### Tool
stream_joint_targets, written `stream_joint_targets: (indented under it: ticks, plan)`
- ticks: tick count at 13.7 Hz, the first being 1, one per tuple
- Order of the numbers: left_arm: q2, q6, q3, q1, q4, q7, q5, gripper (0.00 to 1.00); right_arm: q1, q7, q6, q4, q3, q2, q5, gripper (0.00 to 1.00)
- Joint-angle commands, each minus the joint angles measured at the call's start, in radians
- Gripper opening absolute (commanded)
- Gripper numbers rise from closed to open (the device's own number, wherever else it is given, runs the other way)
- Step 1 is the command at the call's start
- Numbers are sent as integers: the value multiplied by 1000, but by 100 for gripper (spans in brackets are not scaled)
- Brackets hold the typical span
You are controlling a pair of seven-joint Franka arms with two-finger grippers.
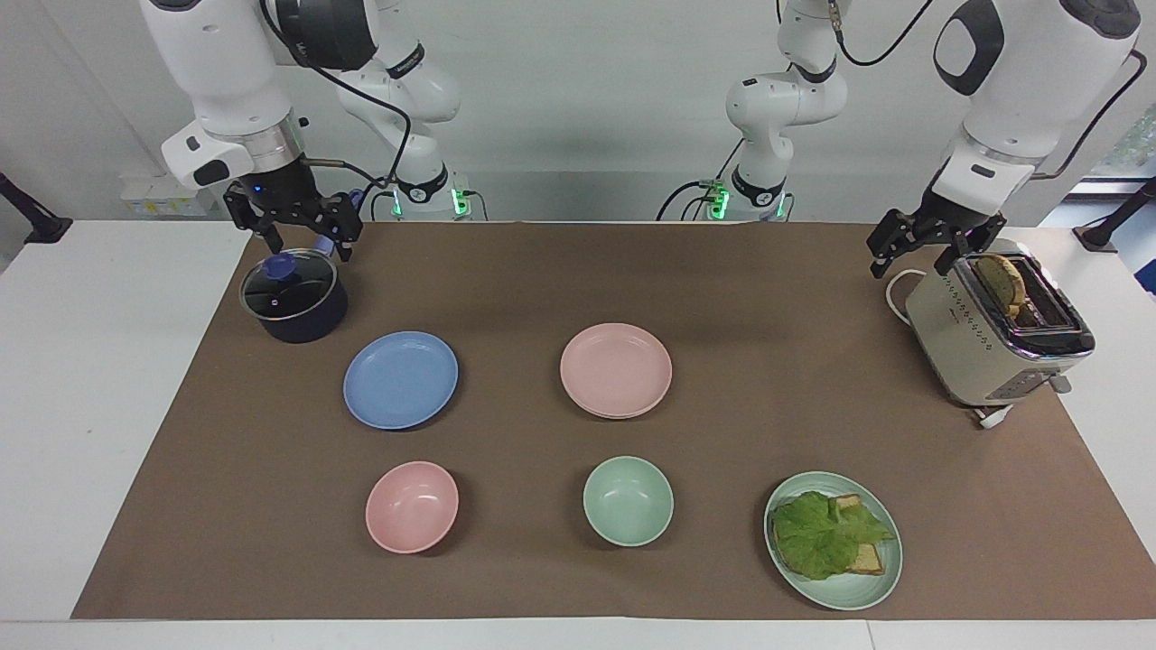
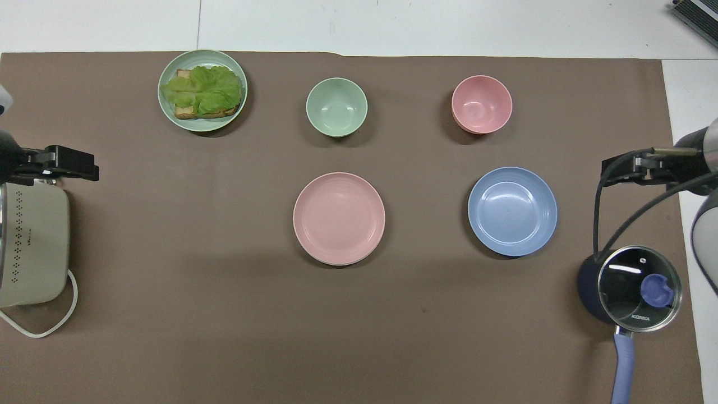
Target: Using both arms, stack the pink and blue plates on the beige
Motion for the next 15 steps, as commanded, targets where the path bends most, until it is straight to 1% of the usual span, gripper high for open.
stream_joint_targets:
  ticks: [1, 4, 7, 9, 11, 12, 13, 15]
  plan:
    - [7, -22, -6, 6, 14, 11, 18, 100, -44, -73, 84, -39, 0, 38, 27, 100]
    - [7, -22, -7, 6, 14, 11, 16, 100, -72, -119, 230, -166, 0, 58, 27, 100]
    - [7, -22, -6, 6, 14, 11, 16, 100, -70, -136, 433, -295, 1, 99, 27, 100]
    - [7, -24, -6, 6, 14, 11, 16, 100, -62, -134, 507, -334, 1, 138, 27, 100]
    - [5, -21, -7, 6, 13, 11, 16, 100, -41, -125, 621, -376, 4, 191, 29, 100]
    - [4, -28, -6, 1, 10, 9, 16, 100, -39, -122, 664, -409, 4, 193, 29, 100]
    - [2, -25, 11, -8, 13, 11, 16, 100, -46, -124, 687, -436, 6, 193, 32, 100]
    - [4, -25, 87, -67, 14, 11, 18, 100, -52, -136, 745, -496, 4, 194, 85, 100]
